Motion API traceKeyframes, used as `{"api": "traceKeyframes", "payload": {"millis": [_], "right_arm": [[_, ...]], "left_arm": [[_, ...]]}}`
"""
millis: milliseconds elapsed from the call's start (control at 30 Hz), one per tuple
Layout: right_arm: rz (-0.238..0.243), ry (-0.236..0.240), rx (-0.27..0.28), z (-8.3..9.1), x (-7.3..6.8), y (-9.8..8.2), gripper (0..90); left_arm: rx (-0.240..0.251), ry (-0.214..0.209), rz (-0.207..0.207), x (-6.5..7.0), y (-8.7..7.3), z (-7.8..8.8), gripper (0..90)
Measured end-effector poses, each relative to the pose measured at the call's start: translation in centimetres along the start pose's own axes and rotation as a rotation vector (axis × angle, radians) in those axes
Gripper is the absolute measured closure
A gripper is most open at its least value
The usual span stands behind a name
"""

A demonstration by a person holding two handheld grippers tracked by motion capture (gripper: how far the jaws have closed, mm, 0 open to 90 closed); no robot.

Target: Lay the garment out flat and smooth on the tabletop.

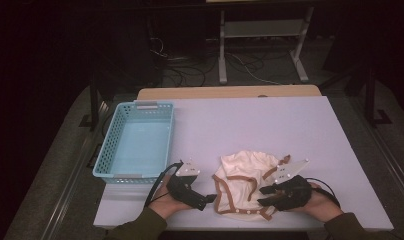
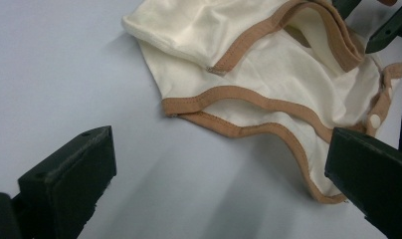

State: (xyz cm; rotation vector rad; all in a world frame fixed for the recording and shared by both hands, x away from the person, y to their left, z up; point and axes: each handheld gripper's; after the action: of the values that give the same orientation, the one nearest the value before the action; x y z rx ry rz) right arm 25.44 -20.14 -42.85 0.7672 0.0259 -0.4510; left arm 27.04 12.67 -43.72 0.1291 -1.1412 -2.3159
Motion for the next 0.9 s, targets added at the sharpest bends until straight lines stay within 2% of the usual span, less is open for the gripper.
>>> {"api": "traceKeyframes", "payload": {"millis": [233,300,400,567,733,900], "right_arm": [[0.015,0.017,-0.034,-1.0,-0.2,-0.2,60.6],[0.029,-0.001,-0.051,-1.2,-0.2,-0.3,63.6],[0.028,0.001,-0.067,-1.4,-0.1,-0.4,73.3],[0.013,0.009,-0.061,-1.2,0.1,-0.3,83.5],[-0.012,0.003,-0.041,-0.9,0.3,-0.2,85.0],[-0.008,-0.016,-0.012,-0.4,0.6,0.3,85.5]], "left_arm": [[-0.002,-0.002,-0.003,0.0,0.0,0.0,0.0],[-0.003,-0.002,-0.003,0.0,0.0,0.0,0.0],[-0.005,-0.001,-0.004,0.0,0.0,0.0,0.0],[-0.005,0.000,-0.004,0.0,0.0,0.0,0.0],[-0.004,0.001,-0.002,0.0,0.0,0.0,0.0],[-0.010,-0.001,-0.007,0.0,0.0,0.0,0.0]]}}
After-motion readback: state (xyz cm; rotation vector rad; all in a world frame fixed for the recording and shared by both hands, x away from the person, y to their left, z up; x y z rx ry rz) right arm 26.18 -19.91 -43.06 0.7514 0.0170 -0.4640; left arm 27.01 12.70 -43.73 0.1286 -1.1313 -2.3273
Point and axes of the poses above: each handheld gripper's, and its own axes: z roughly backward along the jaws, y roughly out of its top, x roughly to its right, and after that the axes turned 1 degree about -z, right-handed
